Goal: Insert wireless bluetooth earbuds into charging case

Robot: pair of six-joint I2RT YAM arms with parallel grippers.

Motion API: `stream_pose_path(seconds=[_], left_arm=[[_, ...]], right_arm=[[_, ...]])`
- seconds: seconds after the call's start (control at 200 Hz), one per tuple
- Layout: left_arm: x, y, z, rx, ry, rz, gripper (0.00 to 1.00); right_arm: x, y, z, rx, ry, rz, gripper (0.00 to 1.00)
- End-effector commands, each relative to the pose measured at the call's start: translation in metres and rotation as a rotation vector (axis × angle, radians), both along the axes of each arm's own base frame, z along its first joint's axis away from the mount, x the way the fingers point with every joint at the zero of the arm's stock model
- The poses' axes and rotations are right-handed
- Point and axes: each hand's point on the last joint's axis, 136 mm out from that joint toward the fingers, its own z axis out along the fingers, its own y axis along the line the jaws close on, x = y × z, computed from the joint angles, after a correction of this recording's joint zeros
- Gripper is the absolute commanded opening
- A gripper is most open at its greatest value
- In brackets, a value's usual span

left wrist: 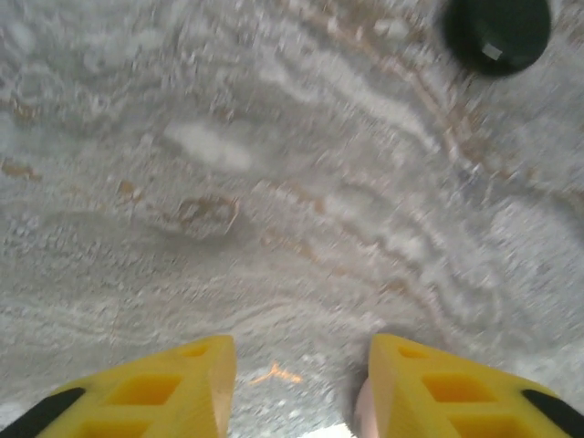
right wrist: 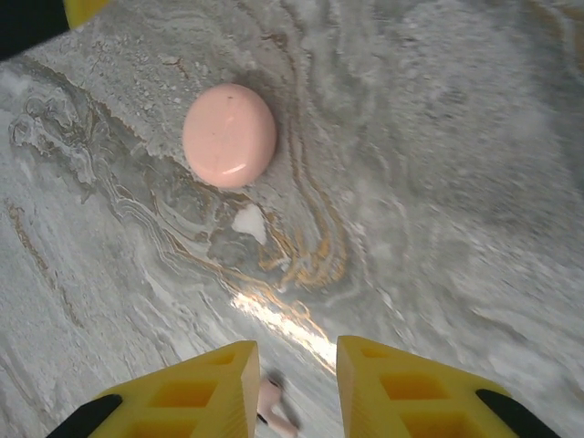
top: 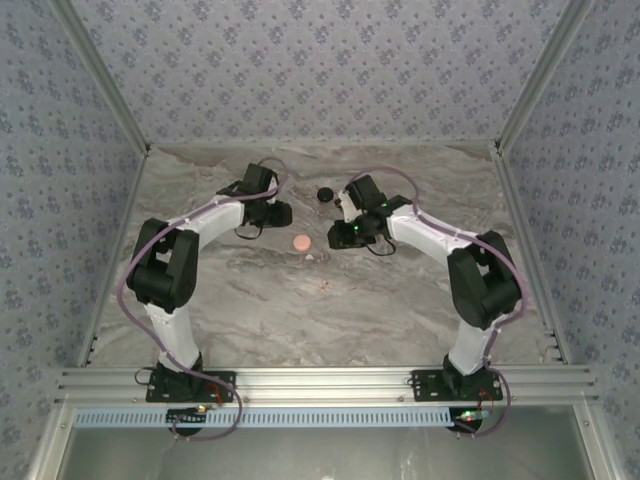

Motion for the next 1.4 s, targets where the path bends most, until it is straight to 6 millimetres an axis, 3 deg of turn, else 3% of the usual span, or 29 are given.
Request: stream_pose_path(seconds=[0.0,0.2,0.435,0.615,0.89,1.394], left_arm=[[-0.006,0.012,-0.007,0.037,0.02,0.03,0.39],[-0.019,0.016,-0.021,0.045,0.059,0.034,0.3],[-0.037,0.014,-0.033,0.035,0.102,0.024,0.21],[-0.042,0.01,-0.037,0.023,0.108,-0.008,0.21],[-0.045,-0.012,-0.04,-0.003,0.132,-0.068,0.2],[-0.067,-0.029,-0.045,0.027,0.184,-0.112,0.19]], right_arm=[[0.007,0.016,-0.005,0.005,0.009,0.022,0.28],[0.012,0.035,-0.019,0.003,0.039,0.05,0.22],[0.019,0.044,-0.033,-0.003,0.069,0.05,0.16],[0.023,0.053,-0.038,0.008,0.093,0.057,0.14],[0.026,0.051,-0.055,-0.036,0.136,0.029,0.13],[0.039,0.051,-0.064,-0.045,0.146,-0.02,0.13]])
